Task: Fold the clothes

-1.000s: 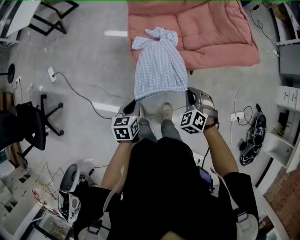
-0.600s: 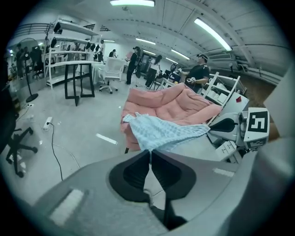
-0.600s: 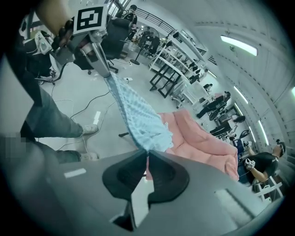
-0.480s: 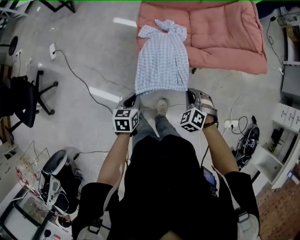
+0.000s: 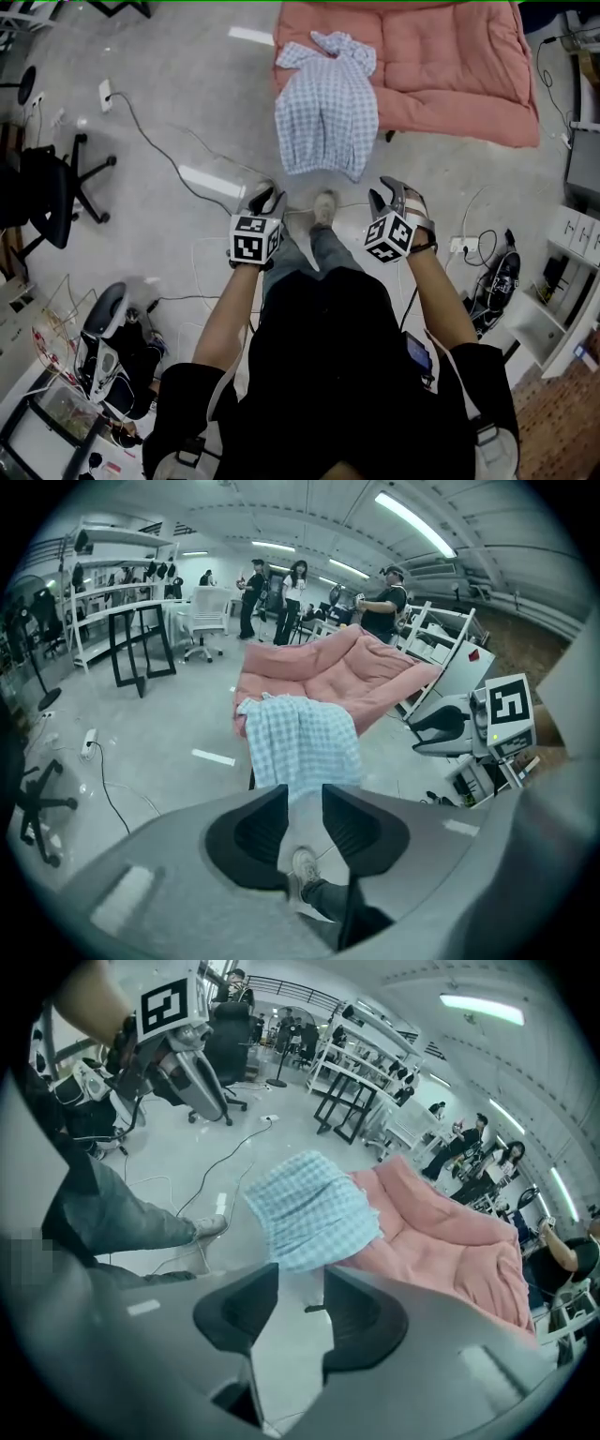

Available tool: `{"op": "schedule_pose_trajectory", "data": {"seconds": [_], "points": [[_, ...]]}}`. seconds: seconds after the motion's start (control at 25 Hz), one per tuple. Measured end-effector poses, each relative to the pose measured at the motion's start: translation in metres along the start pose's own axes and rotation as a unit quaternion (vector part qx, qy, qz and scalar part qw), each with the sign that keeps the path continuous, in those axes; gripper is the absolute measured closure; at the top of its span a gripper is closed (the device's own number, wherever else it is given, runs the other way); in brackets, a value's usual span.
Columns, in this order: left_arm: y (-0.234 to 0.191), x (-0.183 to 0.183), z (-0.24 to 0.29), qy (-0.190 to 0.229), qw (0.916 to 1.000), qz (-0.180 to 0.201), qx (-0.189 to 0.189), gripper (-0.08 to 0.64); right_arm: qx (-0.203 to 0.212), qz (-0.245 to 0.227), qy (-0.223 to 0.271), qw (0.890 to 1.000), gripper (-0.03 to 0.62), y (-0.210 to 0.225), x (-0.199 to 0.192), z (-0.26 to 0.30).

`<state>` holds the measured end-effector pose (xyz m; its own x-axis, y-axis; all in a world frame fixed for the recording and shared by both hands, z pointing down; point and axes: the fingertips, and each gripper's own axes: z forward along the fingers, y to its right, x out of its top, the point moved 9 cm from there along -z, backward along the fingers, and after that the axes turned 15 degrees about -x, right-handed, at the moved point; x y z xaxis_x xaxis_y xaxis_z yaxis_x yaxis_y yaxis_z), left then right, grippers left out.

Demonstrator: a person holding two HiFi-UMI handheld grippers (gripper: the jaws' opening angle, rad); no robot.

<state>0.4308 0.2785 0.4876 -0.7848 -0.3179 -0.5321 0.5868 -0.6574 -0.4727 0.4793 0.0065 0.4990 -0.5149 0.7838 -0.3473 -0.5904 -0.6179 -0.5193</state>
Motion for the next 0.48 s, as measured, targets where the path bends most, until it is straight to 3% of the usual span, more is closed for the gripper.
{"op": "schedule_pose_trajectory", "data": {"seconds": [0.24, 0.48], "points": [[-0.001, 0.017, 0.000, 0.004, 1.0000, 0.006, -0.006, 0.440, -0.008, 0.017, 0.004, 1.000, 0.439, 0.012, 0.003, 0.003], [0.000, 0.056, -0.008, 0.017, 0.9994, 0.029, -0.007, 0.449, -0.021, 0.044, 0.013, 0.999, 0.446, 0.039, 0.018, 0.006]]}}
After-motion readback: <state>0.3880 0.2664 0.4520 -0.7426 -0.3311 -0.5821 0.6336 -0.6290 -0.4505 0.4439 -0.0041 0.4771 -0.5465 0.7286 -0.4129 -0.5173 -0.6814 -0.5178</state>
